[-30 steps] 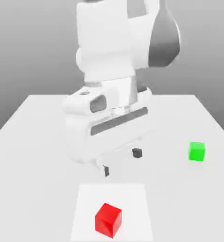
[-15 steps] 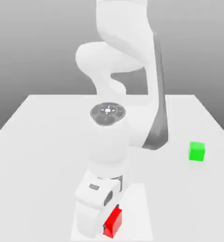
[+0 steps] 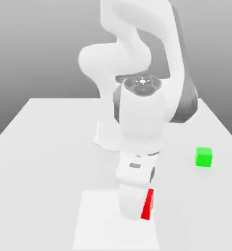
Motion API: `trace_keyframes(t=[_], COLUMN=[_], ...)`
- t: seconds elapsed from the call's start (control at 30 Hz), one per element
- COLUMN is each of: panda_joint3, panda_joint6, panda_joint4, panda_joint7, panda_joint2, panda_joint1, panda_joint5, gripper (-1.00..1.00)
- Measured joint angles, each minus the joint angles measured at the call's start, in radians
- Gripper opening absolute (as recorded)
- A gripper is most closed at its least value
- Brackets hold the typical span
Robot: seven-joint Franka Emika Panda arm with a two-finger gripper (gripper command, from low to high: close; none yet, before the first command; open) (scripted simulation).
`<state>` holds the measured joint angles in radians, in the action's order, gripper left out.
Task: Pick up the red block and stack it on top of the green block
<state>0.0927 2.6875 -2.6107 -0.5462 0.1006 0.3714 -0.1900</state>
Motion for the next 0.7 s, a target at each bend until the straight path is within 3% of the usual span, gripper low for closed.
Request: trace_keyframes(t=[0.33,0.7], panda_joint3=[-0.158,-0.357], panda_joint6=[-0.016,-0.012], panda_joint4=[-0.133,-0.281], panda_joint7=[-0.201,-0.309], panda_joint2=[-0.159,-0.319], panda_joint1=[0.307,0.525], panda_joint5=[-0.054,0.041], gripper=[-1.0,-1.0])
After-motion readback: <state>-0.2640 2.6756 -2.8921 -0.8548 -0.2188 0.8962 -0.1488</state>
